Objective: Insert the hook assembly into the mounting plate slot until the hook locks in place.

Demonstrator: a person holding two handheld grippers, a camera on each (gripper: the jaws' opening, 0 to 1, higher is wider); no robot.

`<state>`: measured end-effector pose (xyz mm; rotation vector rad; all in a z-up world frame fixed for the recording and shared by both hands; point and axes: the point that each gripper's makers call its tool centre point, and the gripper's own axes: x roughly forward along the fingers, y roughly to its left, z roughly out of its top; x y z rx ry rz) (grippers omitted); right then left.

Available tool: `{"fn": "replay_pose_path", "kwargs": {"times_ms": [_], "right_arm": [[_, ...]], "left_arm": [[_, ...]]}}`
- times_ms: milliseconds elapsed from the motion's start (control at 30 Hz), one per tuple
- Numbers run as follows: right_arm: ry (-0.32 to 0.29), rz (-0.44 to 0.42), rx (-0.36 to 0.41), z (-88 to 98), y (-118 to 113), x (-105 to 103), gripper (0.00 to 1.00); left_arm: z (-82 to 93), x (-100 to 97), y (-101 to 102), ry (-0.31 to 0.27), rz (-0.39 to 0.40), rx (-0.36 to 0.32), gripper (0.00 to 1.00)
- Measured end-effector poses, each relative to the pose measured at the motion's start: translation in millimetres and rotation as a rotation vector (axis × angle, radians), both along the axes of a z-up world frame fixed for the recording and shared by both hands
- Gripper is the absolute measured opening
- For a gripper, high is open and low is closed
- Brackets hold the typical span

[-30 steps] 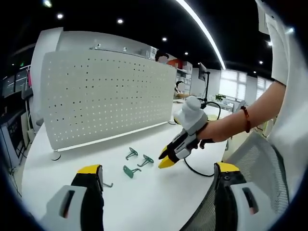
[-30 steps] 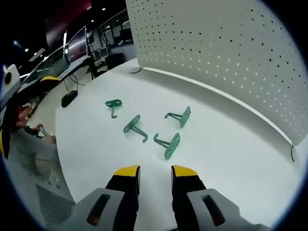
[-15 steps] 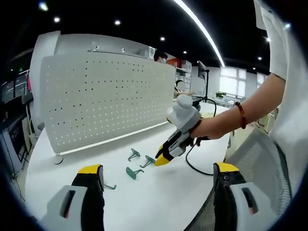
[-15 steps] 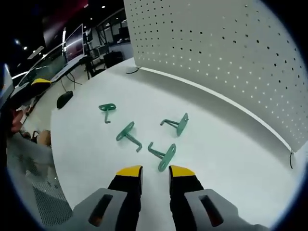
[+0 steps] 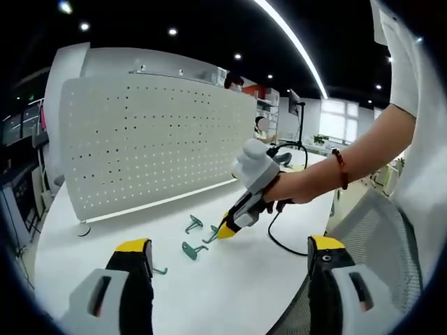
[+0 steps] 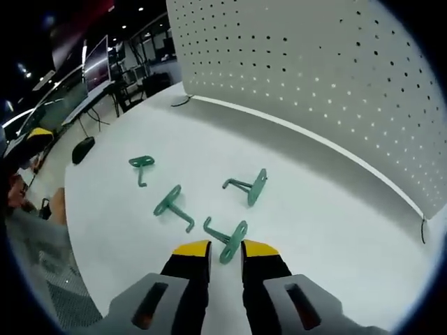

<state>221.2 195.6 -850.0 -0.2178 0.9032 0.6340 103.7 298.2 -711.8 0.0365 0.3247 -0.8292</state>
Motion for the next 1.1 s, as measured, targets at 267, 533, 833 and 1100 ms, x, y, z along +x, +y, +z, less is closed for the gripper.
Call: {"fn": "replay_pose_path", "kwargs": {"times_ms": [267,533,833,1100], "right_arm": [[0.029,0.006,-0.020,-7.6,-3.5,-2.6,0.08],[0.027,0.004,-0.021,-9.1,-5.2,-0.8,0.05],[0.018,0.000,-0.025,-9.8,-8.3,-0.1,0.02],[0.008,-0.016,0.002,-1.6,-9.4,-3.7,0.02]], "left_arm": [[2.9,-0.4,0.9,-0.005,0.005,0.002,0.94],[3.8,-1.0,3.0,-0.006,0.009,0.007,0.93],[8.3,-2.5,-1.1,-0.016,0.008,0.001,0.93],[13.3,-7.1,-5.2,-0.019,0.006,-0.023,0.92]]}}
